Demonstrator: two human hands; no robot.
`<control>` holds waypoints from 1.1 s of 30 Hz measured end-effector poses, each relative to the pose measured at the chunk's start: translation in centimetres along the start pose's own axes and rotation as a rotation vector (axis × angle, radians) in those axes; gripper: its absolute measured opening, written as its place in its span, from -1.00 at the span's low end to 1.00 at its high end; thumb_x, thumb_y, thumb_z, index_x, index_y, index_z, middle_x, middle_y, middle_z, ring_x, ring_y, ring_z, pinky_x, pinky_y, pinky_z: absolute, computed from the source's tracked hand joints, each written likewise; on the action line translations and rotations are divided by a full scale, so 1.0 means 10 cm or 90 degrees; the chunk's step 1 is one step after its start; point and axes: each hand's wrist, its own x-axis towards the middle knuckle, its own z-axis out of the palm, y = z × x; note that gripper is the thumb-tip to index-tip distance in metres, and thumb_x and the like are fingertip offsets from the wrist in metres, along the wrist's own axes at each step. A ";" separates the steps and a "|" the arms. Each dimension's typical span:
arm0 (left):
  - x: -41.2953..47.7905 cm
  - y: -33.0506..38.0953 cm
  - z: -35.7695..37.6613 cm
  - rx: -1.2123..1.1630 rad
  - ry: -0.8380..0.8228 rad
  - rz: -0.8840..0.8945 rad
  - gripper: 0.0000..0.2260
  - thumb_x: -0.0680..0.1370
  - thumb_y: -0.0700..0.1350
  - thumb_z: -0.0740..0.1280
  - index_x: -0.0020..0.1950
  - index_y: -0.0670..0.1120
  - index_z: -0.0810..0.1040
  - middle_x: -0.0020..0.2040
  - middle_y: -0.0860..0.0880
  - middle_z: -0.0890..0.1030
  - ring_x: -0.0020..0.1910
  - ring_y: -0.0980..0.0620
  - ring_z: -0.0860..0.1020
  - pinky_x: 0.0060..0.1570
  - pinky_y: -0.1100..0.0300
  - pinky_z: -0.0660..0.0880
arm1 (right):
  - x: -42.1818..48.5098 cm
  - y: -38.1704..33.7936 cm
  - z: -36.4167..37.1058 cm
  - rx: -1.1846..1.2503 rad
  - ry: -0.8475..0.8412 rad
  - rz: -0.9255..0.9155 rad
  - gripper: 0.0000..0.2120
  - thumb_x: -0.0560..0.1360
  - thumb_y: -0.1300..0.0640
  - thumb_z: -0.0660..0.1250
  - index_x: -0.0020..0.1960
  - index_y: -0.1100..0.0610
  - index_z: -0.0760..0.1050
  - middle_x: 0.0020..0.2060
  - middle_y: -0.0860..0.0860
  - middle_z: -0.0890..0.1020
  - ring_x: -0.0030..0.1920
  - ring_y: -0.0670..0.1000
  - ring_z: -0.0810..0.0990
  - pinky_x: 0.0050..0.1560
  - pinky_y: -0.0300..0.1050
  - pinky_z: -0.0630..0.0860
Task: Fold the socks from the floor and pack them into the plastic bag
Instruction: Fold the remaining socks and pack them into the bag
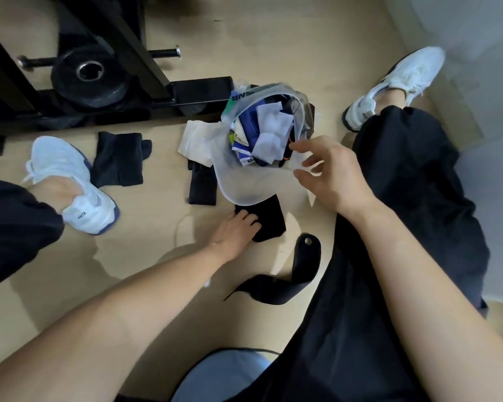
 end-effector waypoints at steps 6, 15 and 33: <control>-0.18 -0.02 -0.25 -0.146 0.086 -0.007 -0.78 0.63 -0.04 0.30 0.23 -0.06 0.59 0.04 -0.06 0.64 0.08 -0.13 0.57 -0.02 0.03 0.50 | -0.01 -0.02 0.02 0.011 -0.001 0.013 -0.62 0.44 0.26 0.44 0.24 0.06 0.58 -0.04 -0.01 0.60 -0.16 -0.01 0.61 -0.03 0.01 0.60; -0.78 -0.04 -1.27 -0.463 0.076 -0.027 -0.88 0.52 -0.10 0.44 0.05 0.01 0.68 -0.13 0.17 0.64 -0.23 0.24 0.54 -0.19 0.30 0.40 | -0.19 -0.25 0.09 0.097 -0.218 0.046 -0.62 0.42 0.15 0.52 0.22 0.01 0.59 -0.02 -0.06 0.66 -0.07 -0.07 0.63 0.07 -0.06 0.59; -1.52 -0.79 -2.28 -0.660 0.280 -0.288 -0.78 0.66 -0.20 0.27 0.06 0.05 0.66 0.02 0.14 0.71 0.09 0.20 0.62 0.18 0.18 0.51 | -0.30 -0.38 0.46 0.259 -0.403 0.069 -0.91 0.48 0.28 0.47 -0.02 0.21 0.63 -0.21 0.08 0.68 -0.23 -0.12 0.58 -0.12 -0.25 0.50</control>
